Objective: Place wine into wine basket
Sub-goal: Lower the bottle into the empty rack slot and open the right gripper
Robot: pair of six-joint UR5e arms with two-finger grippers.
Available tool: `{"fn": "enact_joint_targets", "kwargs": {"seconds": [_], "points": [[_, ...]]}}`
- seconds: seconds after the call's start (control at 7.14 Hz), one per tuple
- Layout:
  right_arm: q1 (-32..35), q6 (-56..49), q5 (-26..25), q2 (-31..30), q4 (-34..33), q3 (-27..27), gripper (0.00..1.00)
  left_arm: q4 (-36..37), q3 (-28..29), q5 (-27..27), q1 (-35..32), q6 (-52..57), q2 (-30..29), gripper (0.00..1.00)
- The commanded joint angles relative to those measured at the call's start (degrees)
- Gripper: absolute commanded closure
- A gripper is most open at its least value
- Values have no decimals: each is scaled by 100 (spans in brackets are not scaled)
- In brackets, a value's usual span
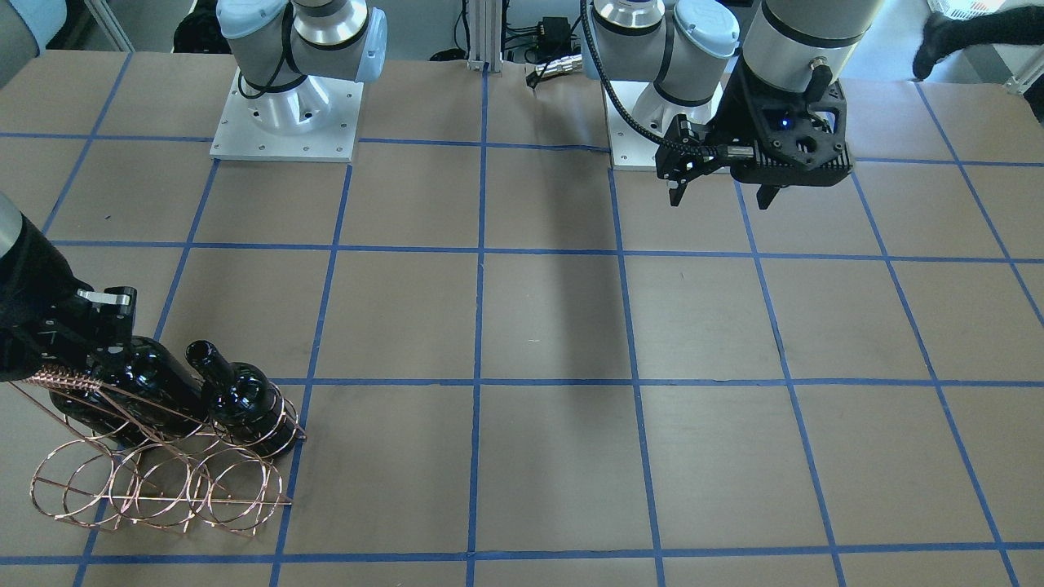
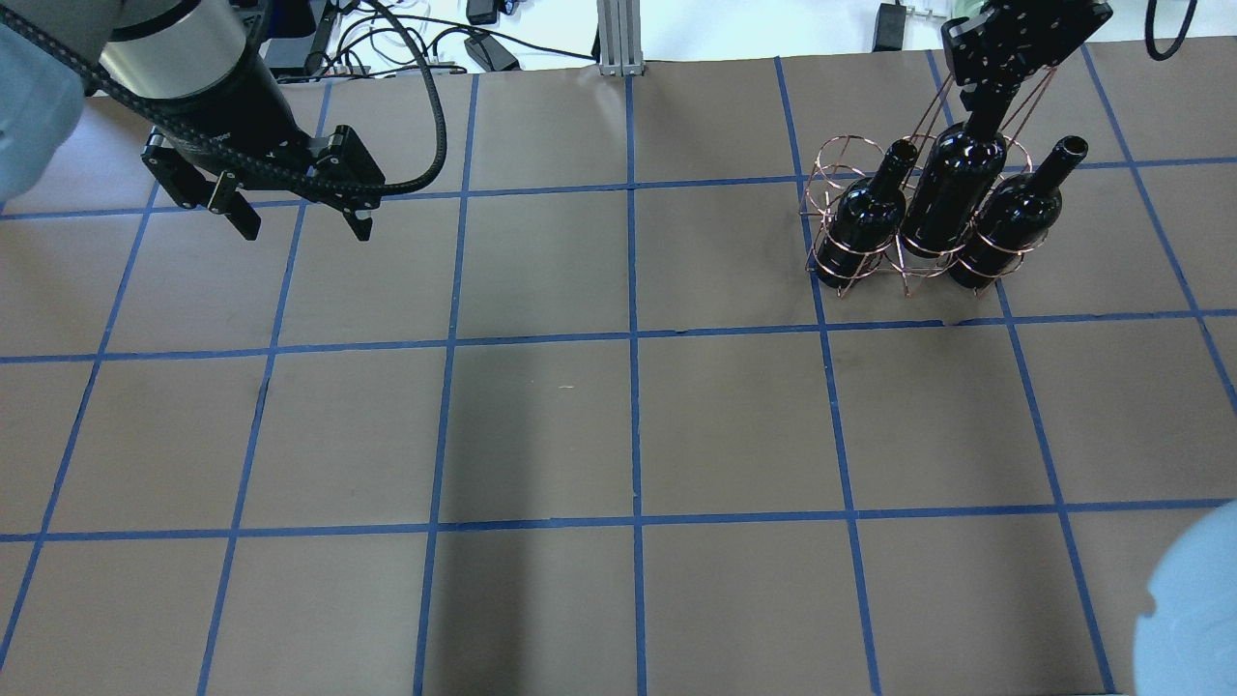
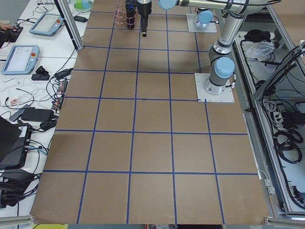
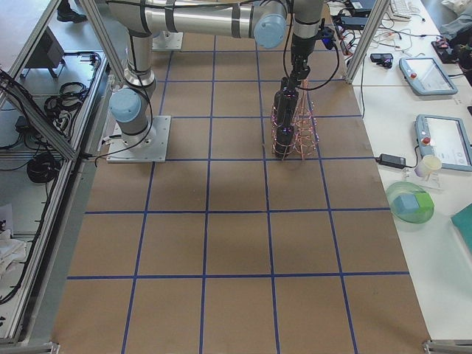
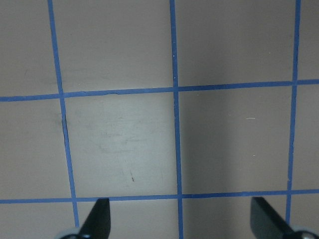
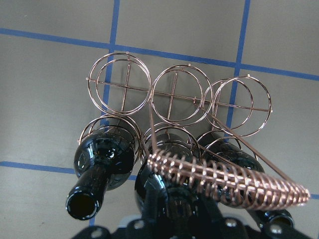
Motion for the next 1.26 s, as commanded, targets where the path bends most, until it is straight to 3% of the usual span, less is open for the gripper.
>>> {"fn": "enact_joint_targets", "kwargs": {"seconds": [0.0, 0.56, 0.84, 1.12], "points": [[0, -111, 39, 65, -431, 337, 92, 1, -21, 15, 0, -5, 7, 0], [0, -358, 39, 118, -723, 813, 88, 1, -21, 33, 0, -5, 7, 0], [-9, -324, -31, 83, -723, 813, 33, 10, -21, 33, 0, -5, 7, 0], [-18, -297, -23, -214, -679, 761, 30, 10, -21, 33, 9, -5, 7, 0]]}}
